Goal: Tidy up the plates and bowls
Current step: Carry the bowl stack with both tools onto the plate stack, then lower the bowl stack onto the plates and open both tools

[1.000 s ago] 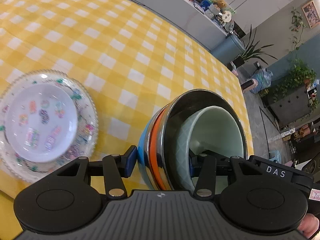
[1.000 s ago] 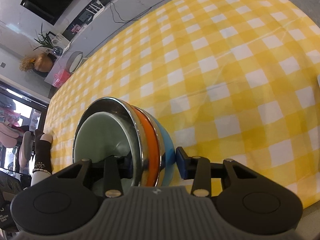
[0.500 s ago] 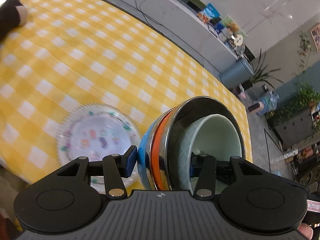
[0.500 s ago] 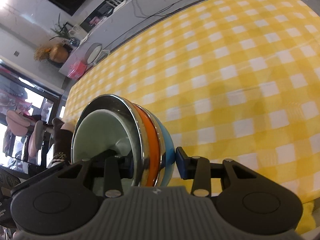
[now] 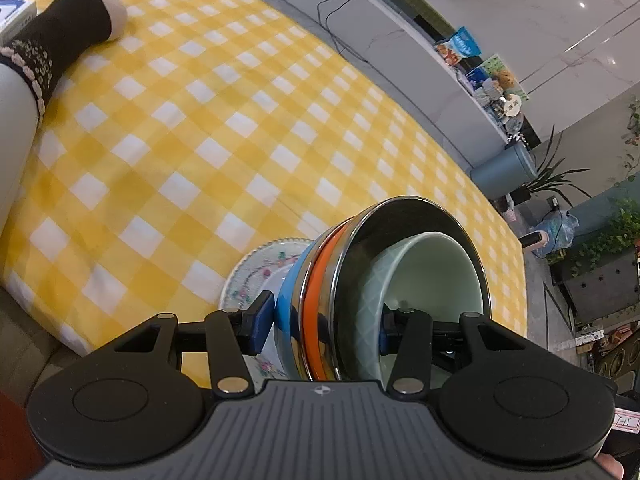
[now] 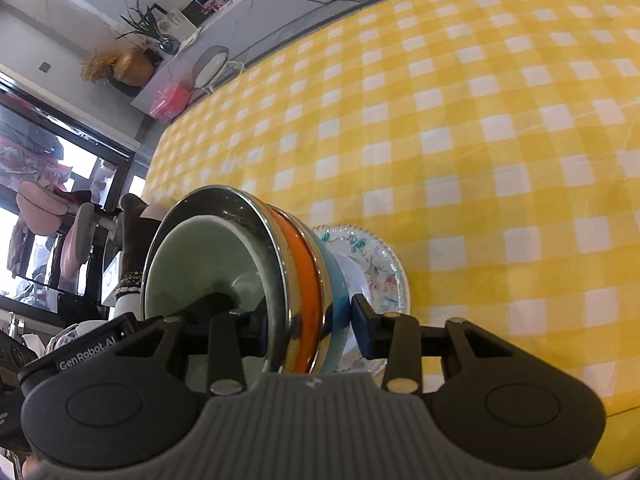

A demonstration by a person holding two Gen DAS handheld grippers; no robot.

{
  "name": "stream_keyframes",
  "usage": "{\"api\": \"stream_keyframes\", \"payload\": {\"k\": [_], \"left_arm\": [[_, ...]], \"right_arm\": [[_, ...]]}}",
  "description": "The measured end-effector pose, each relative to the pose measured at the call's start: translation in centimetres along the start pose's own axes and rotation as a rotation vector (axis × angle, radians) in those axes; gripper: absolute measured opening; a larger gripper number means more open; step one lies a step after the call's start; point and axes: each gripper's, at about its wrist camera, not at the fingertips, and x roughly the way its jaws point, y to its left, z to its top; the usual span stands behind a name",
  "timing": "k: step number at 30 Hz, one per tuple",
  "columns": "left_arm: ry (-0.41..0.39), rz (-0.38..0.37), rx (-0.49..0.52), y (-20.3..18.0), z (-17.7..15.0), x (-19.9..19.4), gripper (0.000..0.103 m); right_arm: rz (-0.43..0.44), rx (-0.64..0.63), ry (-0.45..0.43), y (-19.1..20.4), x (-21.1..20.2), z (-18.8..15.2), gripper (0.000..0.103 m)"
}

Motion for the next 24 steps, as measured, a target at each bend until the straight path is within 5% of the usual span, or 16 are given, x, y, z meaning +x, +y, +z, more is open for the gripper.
{"api": "stream_keyframes", "payload": {"k": [18,24], "left_arm": [[0.028,0.009,0.004,1.7,0.2,2.6,0.051],[0.036,0.019,0.009,1.8,0.1,2.7,0.048]], "right_arm": [[-0.024,0.039,0.039,-1.2,3.2,0.2,0.040],[-0.019,0.023,0.024,-0.9,3.1,0.0,0.047]]}}
